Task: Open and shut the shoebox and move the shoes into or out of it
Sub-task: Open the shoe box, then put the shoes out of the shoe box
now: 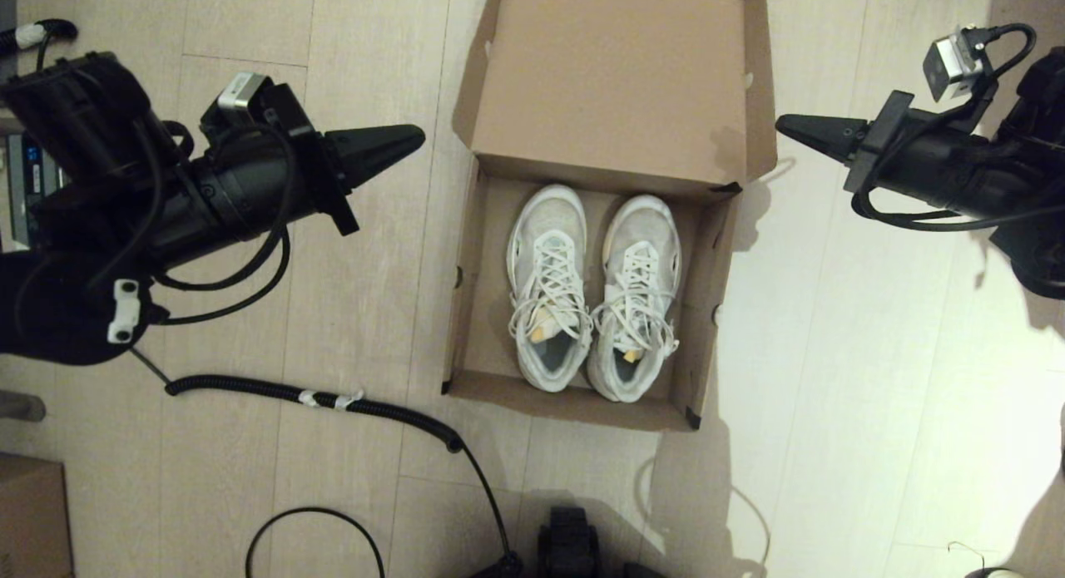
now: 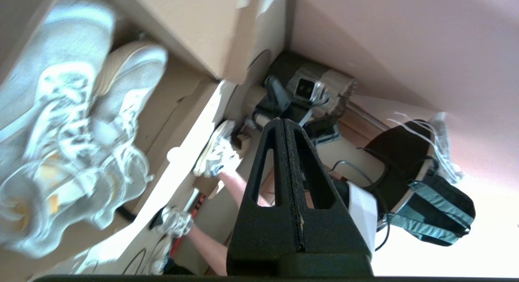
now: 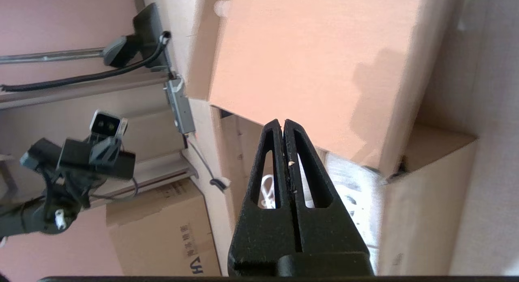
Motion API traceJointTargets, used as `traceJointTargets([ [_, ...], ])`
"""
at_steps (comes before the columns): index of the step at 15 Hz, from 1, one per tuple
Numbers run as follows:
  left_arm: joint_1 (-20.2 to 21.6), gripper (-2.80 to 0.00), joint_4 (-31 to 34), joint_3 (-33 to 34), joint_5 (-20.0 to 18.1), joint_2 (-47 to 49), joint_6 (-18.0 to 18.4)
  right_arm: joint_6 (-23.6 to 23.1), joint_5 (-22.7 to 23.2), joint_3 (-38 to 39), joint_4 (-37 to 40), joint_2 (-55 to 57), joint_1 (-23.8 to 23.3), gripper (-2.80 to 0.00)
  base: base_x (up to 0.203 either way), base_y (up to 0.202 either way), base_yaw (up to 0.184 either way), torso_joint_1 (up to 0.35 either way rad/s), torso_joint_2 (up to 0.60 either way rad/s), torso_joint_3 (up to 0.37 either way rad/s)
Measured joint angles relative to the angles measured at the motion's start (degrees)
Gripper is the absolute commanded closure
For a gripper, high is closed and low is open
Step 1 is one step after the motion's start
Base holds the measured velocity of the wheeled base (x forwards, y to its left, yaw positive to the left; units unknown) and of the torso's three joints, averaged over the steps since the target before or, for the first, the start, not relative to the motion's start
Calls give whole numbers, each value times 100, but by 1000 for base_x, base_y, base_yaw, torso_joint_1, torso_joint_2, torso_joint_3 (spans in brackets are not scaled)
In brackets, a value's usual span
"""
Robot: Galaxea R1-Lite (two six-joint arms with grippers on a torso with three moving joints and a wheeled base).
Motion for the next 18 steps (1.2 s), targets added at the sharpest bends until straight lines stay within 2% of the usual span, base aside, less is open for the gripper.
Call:
traceJointTargets([
  [3, 60, 0, 20, 412, 1, -90, 303, -30, -3, 296, 3, -92, -57, 0, 0, 0, 0, 0, 0, 0],
  [6, 85, 0, 127, 877, 5, -382, 924, -210, -6, 1031, 38, -486, -35, 0, 0, 0, 0, 0, 0, 0],
  [7, 85, 0, 168, 1068, 27, -509, 1256, -431, -32, 1352, 51, -608, 67, 0, 0, 0, 0, 0, 0, 0],
  [8, 79, 0, 186, 1283, 89, -632, 1724, -853, -113, 1677, 63, -709, 229, 0, 0, 0, 0, 0, 0, 0],
  [9, 80, 0, 194, 1496, 233, -738, 2332, -1484, -344, 1955, 82, -777, 430, 0, 0, 0, 0, 0, 0, 0],
  [11, 77, 0, 195, 1849, 896, -869, 3758, -2781, -1377, 2265, 119, -844, 962, 0, 0, 0, 0, 0, 0, 0],
  [12, 77, 0, 172, 2017, 1517, -920, 4552, -3323, -2196, 2307, 146, -868, 1370, 0, 0, 0, 0, 0, 0, 0],
  [14, 80, 0, 163, 2285, 2770, -1101, 5845, -3978, -3782, 2269, 421, -1011, 2089, 0, 0, 0, 0, 0, 0, 0],
  [15, 90, 0, 213, 2438, 3307, -1288, 6298, -4160, -4496, 2268, 832, -1173, 2321, 0, 0, 0, 0, 0, 0, 0],
  [16, 108, 0, 335, 2627, 3704, -1473, 6503, -4227, -4919, 2288, 1291, -1335, 2475, 0, 0, 0, 0, 0, 0, 0],
  [18, 184, 0, 675, 3040, 4370, -1802, 6560, -4229, -5215, 2326, 2350, -1571, 2649, 0, 0, 0, 0, 0, 0, 0],
])
